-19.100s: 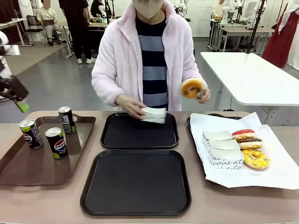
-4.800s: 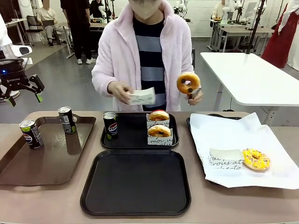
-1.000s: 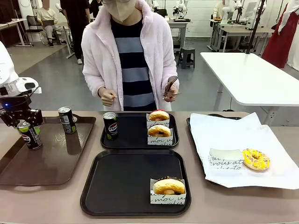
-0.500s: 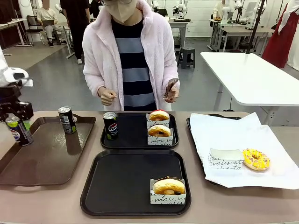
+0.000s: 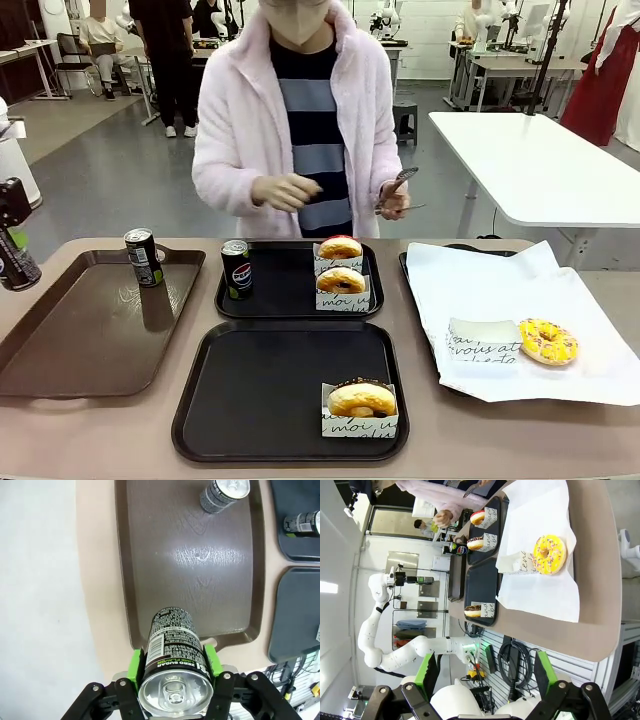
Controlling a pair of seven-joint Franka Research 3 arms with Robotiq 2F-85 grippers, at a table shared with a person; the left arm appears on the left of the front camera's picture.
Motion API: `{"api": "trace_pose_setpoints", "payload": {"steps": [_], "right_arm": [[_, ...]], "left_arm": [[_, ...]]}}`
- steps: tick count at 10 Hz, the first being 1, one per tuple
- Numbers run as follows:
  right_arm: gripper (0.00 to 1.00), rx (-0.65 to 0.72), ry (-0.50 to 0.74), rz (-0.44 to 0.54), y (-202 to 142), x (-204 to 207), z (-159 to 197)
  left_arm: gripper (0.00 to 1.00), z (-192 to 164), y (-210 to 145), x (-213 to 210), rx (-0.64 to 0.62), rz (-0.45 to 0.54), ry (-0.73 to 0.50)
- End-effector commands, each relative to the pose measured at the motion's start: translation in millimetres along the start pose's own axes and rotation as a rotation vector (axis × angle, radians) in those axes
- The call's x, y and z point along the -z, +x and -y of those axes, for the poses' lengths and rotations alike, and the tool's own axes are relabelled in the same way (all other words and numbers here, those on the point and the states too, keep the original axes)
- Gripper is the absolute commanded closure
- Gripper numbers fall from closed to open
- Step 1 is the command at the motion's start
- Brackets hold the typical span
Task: Set up donuts and drinks on trays.
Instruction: Pick up one Pepsi coke from the Handle tray and place it on the Flat Tray without a Pepsi coke.
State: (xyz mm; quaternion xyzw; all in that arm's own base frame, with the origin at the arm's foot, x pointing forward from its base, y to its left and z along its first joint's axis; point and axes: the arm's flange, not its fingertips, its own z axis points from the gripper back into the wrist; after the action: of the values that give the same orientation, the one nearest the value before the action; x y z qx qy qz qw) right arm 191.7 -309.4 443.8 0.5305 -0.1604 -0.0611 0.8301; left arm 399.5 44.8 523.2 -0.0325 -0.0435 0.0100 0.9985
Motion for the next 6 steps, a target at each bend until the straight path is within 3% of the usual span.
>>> {"api": "trace_pose_setpoints", "payload": {"steps": [1,5,6], "right_arm": [[0.0,-0.004,0.013,0.006,-0.6,-1.1,0.0],[0.0,-0.004,0.013,0.006,-0.6,-1.1,0.0],[0.0,-0.004,0.013,0.006,-0.6,-1.1,0.0]], "left_arm": [[0.48,2.3,2.6,2.5,0.01,-0.007,0.01],[0.48,2.3,2.6,2.5,0.01,-0.007,0.01],[0.42,1.4,1.5,4.7,0.004,-0.011,0.002]]}}
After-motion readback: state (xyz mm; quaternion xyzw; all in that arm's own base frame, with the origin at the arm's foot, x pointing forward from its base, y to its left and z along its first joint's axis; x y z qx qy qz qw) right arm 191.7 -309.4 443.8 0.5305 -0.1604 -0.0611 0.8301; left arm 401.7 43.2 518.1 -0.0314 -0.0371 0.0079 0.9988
